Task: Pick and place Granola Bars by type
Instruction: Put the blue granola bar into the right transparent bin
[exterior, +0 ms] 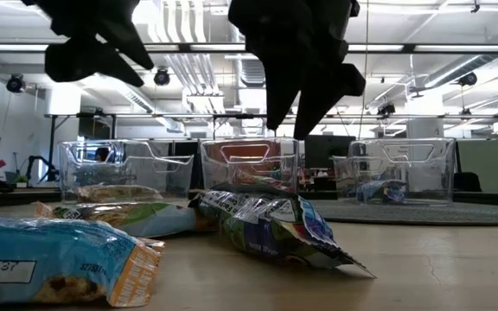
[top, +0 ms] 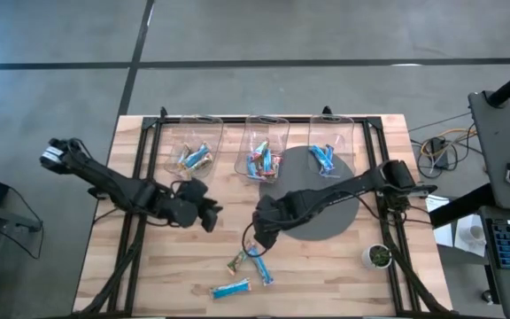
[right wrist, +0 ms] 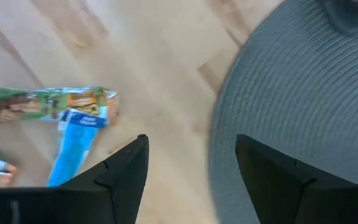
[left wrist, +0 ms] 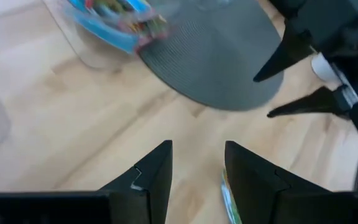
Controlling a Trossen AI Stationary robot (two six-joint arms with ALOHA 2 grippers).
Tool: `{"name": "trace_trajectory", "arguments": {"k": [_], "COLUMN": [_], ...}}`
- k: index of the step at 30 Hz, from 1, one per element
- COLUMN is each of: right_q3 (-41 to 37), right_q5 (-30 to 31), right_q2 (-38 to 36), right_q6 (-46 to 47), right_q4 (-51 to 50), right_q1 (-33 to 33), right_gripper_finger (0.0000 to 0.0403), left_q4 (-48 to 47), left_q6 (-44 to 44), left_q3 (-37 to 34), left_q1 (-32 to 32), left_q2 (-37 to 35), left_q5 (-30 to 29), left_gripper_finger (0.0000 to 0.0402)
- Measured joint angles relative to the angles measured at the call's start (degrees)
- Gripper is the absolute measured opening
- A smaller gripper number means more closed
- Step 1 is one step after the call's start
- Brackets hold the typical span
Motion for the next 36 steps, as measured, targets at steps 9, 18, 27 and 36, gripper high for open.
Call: {"name": "trace_trajectory", "arguments": {"k": [9,18,27,36], "right_q3": [-0.29,-0.29,-0.32,0.02], "right_q5": [-2.75,-4.16,-3.87,-2.95], "right_q2": [0.0,0.0,0.31,4.36], "right_q6": [7.36,18.14,28.15,34.13], "right_q4": [1.56,3.57,9.07,11.38], "right_q1": [3.23,7.76,12.53,14.33], "right_gripper_finger": [0.0228,0.0228,0.0228,0.0228], "left_q4": [4.66,8.82,9.01,8.92], "left_q6": [-1.48,-1.44,-1.44,-1.4], "left_q3": [0.0,0.02,0.02,0.04], "left_q1": [-4.13,-5.58,-6.75,-8.56], "left_q2": [3.72,6.02,6.03,6.05], "left_q5": [0.26,0.44,0.76,0.83], "left_gripper_finger": [0.013,0.013,0.013,0.013]}}
